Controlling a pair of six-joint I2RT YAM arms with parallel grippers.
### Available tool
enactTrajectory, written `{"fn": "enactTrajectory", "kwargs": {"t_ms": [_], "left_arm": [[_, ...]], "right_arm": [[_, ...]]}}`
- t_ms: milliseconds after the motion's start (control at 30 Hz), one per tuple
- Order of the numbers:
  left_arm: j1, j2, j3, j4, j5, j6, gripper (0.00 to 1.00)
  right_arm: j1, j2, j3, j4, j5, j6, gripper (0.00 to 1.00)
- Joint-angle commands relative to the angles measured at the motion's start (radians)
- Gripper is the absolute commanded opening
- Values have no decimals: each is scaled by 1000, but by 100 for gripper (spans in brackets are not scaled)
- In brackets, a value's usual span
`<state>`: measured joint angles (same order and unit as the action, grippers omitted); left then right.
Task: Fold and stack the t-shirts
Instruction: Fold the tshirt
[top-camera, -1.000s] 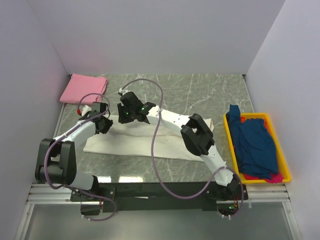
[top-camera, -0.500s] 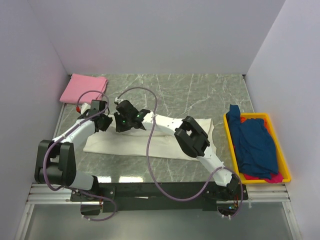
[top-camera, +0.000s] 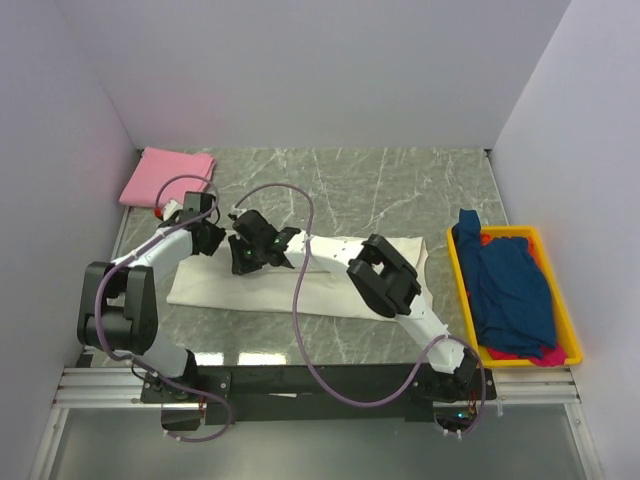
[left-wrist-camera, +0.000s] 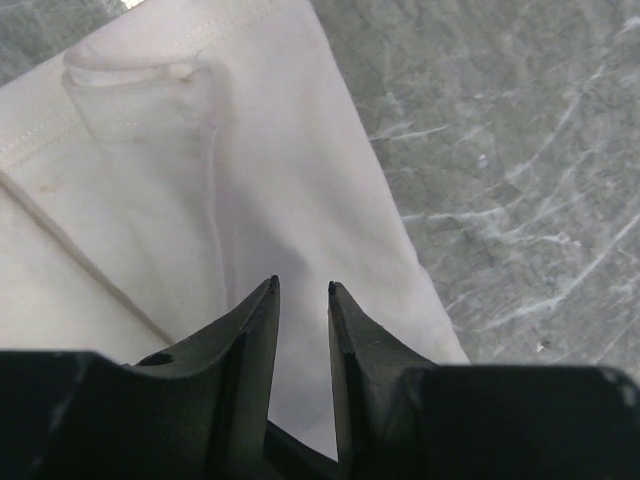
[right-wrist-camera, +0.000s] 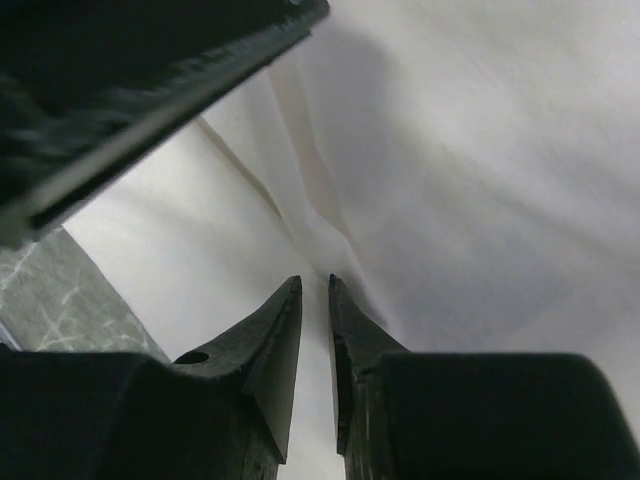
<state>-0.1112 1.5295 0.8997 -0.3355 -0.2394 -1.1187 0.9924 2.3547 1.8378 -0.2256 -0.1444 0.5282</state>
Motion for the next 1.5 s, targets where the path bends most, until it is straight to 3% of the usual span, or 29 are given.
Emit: {"fn": "enactTrajectory", "kwargs": {"t_ms": [0,700,1200,1300,1467], "left_arm": [[2,18,27,10,-3,11,32],[22,-71,-94,16,-20,11,31],[54,-172,-154,44,5,36,31],[53,-140,-101,33,9,49,33],[36,-82,-53,-11,-53,28,37]], "right_arm": [[8,-72,-14,38,6,1,24],[-26,-305,-170,84,101,-13,24],[-61,-235,-161,80,114,-2,24],[-63,-181,-101,28,109,-2,21],[-63,-193,-173,80,100,16,21]]}}
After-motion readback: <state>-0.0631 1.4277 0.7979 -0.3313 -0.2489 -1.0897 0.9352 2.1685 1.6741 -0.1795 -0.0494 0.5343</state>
